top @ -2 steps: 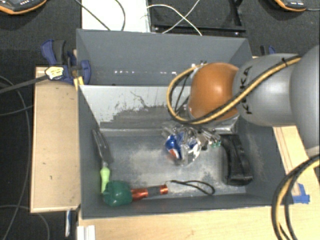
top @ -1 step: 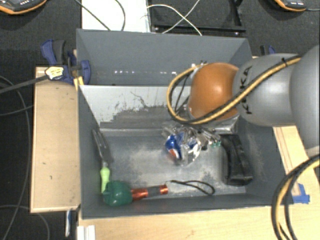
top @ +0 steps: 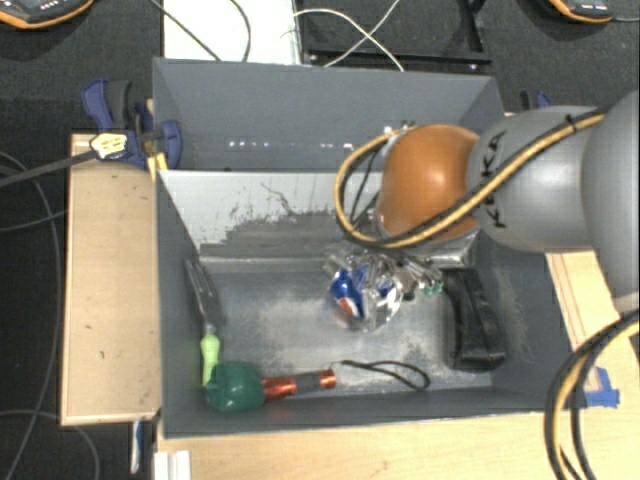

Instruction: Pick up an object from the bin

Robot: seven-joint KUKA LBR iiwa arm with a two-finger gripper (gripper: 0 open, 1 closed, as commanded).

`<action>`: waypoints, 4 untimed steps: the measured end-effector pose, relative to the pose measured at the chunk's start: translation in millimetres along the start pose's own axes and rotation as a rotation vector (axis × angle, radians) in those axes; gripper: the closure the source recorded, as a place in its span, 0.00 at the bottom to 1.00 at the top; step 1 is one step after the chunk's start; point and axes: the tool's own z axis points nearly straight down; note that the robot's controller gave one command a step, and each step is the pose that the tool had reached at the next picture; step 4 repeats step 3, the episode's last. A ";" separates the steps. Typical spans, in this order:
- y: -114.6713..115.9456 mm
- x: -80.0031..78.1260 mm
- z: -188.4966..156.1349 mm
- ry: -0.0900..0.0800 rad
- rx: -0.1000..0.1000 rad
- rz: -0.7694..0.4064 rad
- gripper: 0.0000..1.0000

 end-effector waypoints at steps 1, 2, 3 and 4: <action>0.3 2.8 -18.8 0.010 -0.002 0.000 1.00; -0.9 2.5 -40.2 0.009 0.001 0.001 1.00; -1.5 1.6 -57.0 0.006 0.002 0.002 1.00; -1.5 1.6 -57.0 0.006 0.002 0.002 1.00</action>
Offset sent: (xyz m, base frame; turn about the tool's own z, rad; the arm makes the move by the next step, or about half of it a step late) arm 0.0001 0.0001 0.0133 0.0000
